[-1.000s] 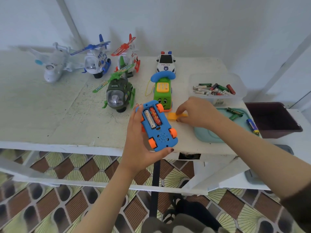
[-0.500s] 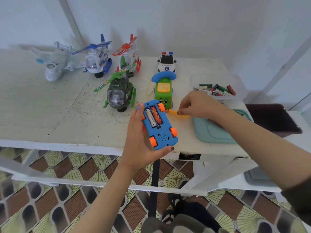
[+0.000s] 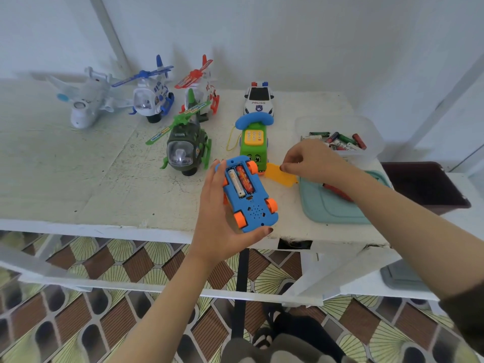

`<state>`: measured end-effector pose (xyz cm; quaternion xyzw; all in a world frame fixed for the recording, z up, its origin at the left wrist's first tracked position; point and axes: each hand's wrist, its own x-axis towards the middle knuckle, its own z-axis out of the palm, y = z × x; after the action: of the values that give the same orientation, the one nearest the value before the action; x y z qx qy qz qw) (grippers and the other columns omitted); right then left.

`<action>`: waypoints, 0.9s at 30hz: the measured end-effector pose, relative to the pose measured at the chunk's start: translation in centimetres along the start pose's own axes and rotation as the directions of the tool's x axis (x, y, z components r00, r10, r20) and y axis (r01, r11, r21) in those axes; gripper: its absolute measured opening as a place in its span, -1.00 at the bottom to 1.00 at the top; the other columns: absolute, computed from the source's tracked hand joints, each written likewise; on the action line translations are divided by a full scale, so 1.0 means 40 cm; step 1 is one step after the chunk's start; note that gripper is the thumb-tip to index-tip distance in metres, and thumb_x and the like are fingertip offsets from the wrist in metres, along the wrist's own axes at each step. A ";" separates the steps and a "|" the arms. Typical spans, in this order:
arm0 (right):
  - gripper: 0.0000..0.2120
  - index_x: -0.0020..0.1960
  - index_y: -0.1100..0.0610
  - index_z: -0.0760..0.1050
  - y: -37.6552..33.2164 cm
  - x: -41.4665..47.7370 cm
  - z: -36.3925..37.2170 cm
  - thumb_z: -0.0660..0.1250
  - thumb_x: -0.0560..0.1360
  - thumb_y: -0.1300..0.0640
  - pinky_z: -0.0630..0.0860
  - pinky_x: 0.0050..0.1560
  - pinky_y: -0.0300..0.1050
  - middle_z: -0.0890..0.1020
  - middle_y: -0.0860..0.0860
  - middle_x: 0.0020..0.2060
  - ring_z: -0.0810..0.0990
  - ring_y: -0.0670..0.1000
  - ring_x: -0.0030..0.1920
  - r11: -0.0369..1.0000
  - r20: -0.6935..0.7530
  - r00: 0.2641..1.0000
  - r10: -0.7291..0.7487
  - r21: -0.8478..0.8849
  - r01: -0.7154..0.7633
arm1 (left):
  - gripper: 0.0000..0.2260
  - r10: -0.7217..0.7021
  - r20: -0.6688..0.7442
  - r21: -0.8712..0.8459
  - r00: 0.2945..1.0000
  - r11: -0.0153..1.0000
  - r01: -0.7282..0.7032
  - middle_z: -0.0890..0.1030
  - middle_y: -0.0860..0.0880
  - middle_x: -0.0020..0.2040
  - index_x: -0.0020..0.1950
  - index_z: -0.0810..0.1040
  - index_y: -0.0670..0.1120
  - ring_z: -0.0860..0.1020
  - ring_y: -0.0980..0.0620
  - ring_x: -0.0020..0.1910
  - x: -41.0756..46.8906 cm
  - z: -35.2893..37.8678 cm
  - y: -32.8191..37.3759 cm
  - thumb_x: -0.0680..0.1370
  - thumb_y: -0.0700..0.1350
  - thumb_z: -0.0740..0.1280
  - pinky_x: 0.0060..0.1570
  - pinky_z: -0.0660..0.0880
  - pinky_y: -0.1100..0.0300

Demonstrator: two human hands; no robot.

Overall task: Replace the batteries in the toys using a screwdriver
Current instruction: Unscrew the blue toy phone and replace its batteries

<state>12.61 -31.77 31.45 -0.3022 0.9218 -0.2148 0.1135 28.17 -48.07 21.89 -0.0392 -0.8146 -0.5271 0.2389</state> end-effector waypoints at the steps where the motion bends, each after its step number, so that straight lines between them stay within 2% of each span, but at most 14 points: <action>1: -0.86 -0.09 0.17 0.64 0.000 -0.003 -0.004 0.36 0.51 0.11 0.37 -0.29 -0.26 0.60 -0.04 -0.28 0.50 -0.09 -0.27 0.999 0.004 1.000 0.019 0.044 -0.019 | 0.01 0.008 -0.004 0.009 1.000 1.000 -0.008 0.14 -0.04 0.53 0.57 0.01 -0.08 0.11 -0.25 0.54 0.001 0.002 0.002 0.34 0.18 0.55 0.28 0.34 -0.39; 3: -0.88 -0.14 0.15 0.61 -0.002 -0.009 -0.013 0.36 0.51 0.12 0.39 -0.27 -0.26 0.57 -0.06 -0.32 0.51 -0.06 -0.26 0.991 -0.014 0.998 0.060 0.121 -0.057 | 0.01 0.017 -0.008 0.012 1.000 1.000 -0.017 0.15 -0.06 0.52 0.56 0.02 -0.10 0.13 -0.27 0.53 0.003 0.005 0.003 0.33 0.15 0.56 0.28 0.35 -0.38; 5: -0.86 -0.17 0.20 0.59 -0.008 -0.016 -0.025 0.35 0.51 0.16 0.46 -0.19 -0.15 0.58 0.04 -0.28 0.51 -0.02 -0.22 0.956 -0.032 0.992 0.118 0.275 -0.105 | 0.01 0.025 -0.018 0.020 1.000 1.000 -0.024 0.16 -0.04 0.52 0.57 0.02 -0.08 0.14 -0.28 0.52 0.005 0.009 0.002 0.33 0.13 0.57 0.28 0.34 -0.39; 8: -0.89 -0.17 0.14 0.57 -0.031 -0.033 -0.037 0.36 0.52 0.16 0.47 -0.23 -0.19 0.57 0.03 -0.23 0.51 -0.07 -0.21 0.804 -0.022 0.973 0.231 0.568 -0.178 | -0.02 0.052 -0.030 0.052 0.998 0.997 -0.050 0.16 0.02 0.51 0.56 0.06 -0.03 0.12 -0.26 0.53 0.011 0.015 0.005 0.32 0.11 0.58 0.28 0.35 -0.37; 9: -0.92 -0.11 0.15 0.58 -0.040 -0.039 -0.037 0.37 0.52 0.15 0.48 -0.22 -0.22 0.57 0.02 -0.19 0.52 -0.08 -0.16 0.741 0.002 0.966 0.260 0.641 -0.201 | -0.02 0.065 -0.027 0.062 0.998 0.996 -0.063 0.16 0.01 0.50 0.55 0.08 -0.03 0.12 -0.25 0.53 0.015 0.018 0.006 0.31 0.11 0.58 0.28 0.36 -0.35; 11: -0.80 0.06 0.21 0.57 -0.060 -0.051 -0.028 0.39 0.50 0.12 0.49 -0.10 -0.20 0.59 0.03 -0.04 0.52 -0.04 0.01 0.643 0.071 0.954 0.291 0.724 -0.250 | -0.04 0.078 -0.028 0.066 0.997 0.995 -0.076 0.15 0.02 0.49 0.54 0.10 -0.02 0.11 -0.23 0.53 0.021 0.024 0.005 0.30 0.11 0.58 0.29 0.37 -0.33; 12: -0.76 0.10 0.22 0.56 -0.070 -0.057 -0.020 0.40 0.49 0.11 0.49 0.02 -0.16 0.58 0.04 0.05 0.51 -0.02 0.11 0.622 0.105 0.949 0.298 0.732 -0.277 | -0.05 0.078 -0.034 0.074 0.996 0.994 -0.075 0.15 0.02 0.48 0.54 0.11 0.00 0.12 -0.22 0.53 0.024 0.026 0.003 0.30 0.10 0.58 0.30 0.37 -0.32; 14: -0.86 -0.01 0.16 0.56 -0.088 -0.068 -0.003 0.41 0.48 0.12 0.39 0.26 -0.05 0.57 0.01 0.08 0.45 -0.02 0.21 0.613 0.149 0.944 0.294 0.728 -0.306 | -0.05 0.072 -0.034 0.051 0.997 0.996 -0.070 0.17 -0.05 0.49 0.52 0.11 -0.06 0.19 -0.21 0.50 0.032 0.030 0.014 0.29 0.03 0.60 0.30 0.38 -0.29; 16: -0.91 -0.15 0.13 0.52 -0.107 -0.080 0.008 0.40 0.49 0.15 0.32 0.25 -0.07 0.53 -0.08 -0.09 0.43 -0.05 0.15 0.591 0.177 0.941 0.289 0.740 -0.321 | -0.06 0.077 -0.009 -0.027 0.997 0.997 -0.077 0.26 -0.02 0.47 0.47 0.10 -0.21 0.35 -0.04 0.44 0.038 0.037 0.037 0.28 -0.24 0.63 0.28 0.46 -0.09; 18: -0.91 -0.07 0.20 0.55 -0.117 -0.087 0.017 0.39 0.50 0.17 0.29 0.12 -0.14 0.50 -0.09 -0.14 0.43 -0.07 0.07 0.582 0.180 0.939 0.293 0.745 -0.325 | -0.11 0.121 0.027 -0.101 0.992 0.988 -0.118 0.37 0.15 0.37 0.41 0.11 -0.23 0.47 0.19 0.29 0.042 0.042 0.054 0.25 -0.49 0.55 0.21 0.48 0.19; 20: -0.77 0.09 0.31 0.55 -0.122 -0.086 0.022 0.37 0.52 0.18 0.26 0.04 -0.20 0.56 -0.02 -0.02 0.47 -0.03 0.06 0.595 0.171 0.938 0.300 0.736 -0.324 | -0.13 0.123 0.024 -0.137 0.992 0.983 -0.119 0.40 0.12 0.33 0.40 0.16 -0.14 0.49 0.15 0.27 0.043 0.044 0.054 0.25 -0.45 0.57 0.20 0.48 0.18; 23: -0.67 0.18 0.38 0.50 -0.126 -0.086 0.026 0.36 0.53 0.17 0.31 0.07 -0.16 0.52 0.13 0.25 0.49 0.01 0.19 0.632 0.149 0.939 0.311 0.705 -0.321 | -0.15 0.061 -0.012 -0.162 0.998 0.985 -0.063 0.37 -0.06 0.36 0.43 0.16 -0.16 0.45 -0.04 0.34 0.040 0.041 0.038 0.28 -0.25 0.58 0.25 0.48 -0.07; 25: -0.65 0.20 0.39 0.49 -0.127 -0.085 0.027 0.36 0.52 0.17 0.33 0.05 -0.15 0.50 0.14 0.28 0.47 0.06 0.27 0.638 0.141 0.939 0.313 0.701 -0.318 | -0.14 0.054 -0.014 -0.175 0.998 0.983 -0.055 0.35 -0.08 0.37 0.44 0.14 -0.20 0.45 -0.02 0.33 0.042 0.041 0.047 0.28 -0.26 0.56 0.23 0.48 -0.01; 27: -0.67 0.18 0.38 0.52 -0.133 -0.087 0.027 0.36 0.53 0.17 0.31 -0.06 -0.20 0.50 0.14 0.28 0.46 0.08 0.29 0.640 0.120 0.939 0.322 0.704 -0.309 | -0.17 0.063 -0.014 -0.153 0.998 0.986 -0.065 0.36 -0.02 0.36 0.43 0.17 -0.11 0.47 0.04 0.31 0.040 0.042 0.052 0.28 -0.27 0.55 0.21 0.49 0.09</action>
<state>18.44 -33.88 33.24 -0.0670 0.8051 -0.5340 0.2494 26.83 -45.98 23.78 -0.0814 -0.7688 -0.5805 0.2555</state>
